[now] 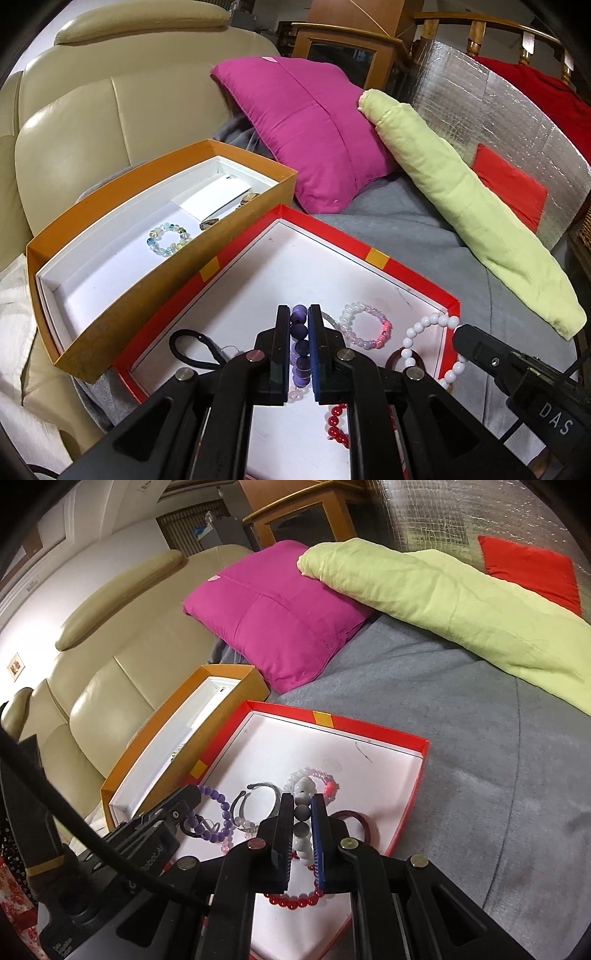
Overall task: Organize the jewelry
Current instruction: 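Lower and open the right tool to release the white bracelet while the left tool releases the purple bracelet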
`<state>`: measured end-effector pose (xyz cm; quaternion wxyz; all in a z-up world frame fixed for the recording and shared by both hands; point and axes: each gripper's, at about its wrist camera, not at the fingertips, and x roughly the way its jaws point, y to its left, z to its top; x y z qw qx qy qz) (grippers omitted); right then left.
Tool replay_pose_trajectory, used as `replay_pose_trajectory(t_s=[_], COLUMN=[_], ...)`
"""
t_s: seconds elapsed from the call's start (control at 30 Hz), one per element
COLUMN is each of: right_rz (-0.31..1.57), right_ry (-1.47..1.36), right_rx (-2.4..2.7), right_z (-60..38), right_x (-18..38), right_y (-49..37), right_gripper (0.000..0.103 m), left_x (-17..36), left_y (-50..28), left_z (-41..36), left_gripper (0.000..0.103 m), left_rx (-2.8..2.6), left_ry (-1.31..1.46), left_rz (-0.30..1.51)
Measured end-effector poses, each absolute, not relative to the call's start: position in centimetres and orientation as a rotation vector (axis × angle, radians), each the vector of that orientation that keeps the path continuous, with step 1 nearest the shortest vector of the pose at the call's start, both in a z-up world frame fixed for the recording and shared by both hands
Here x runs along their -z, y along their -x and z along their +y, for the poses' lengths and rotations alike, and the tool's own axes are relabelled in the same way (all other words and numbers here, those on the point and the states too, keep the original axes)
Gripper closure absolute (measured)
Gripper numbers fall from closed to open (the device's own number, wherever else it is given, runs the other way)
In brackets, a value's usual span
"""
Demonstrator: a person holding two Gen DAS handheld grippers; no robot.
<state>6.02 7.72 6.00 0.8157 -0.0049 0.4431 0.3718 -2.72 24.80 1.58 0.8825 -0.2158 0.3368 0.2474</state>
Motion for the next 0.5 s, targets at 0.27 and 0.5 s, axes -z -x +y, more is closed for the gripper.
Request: replay_pose_trajectory(t_s=[0.27, 0.5], right_rz=[0.941, 0.957], right_ry=[0.011, 0.006], right_rx=[-0.807, -0.816], right_z=[8.6, 9.2], right_x=[-6.1, -5.2], right_y=[-6.2, -6.7], right_gripper=[0.093, 0.093], left_x=[-1.5, -1.2], left_y=[3.1, 2.7], left_z=[25.3, 25.0], left_gripper=[0.093, 0.093], left_rx=[-0.523, -0.508], left_ry=[0.473, 0.462], left_rz=[0.683, 0.698])
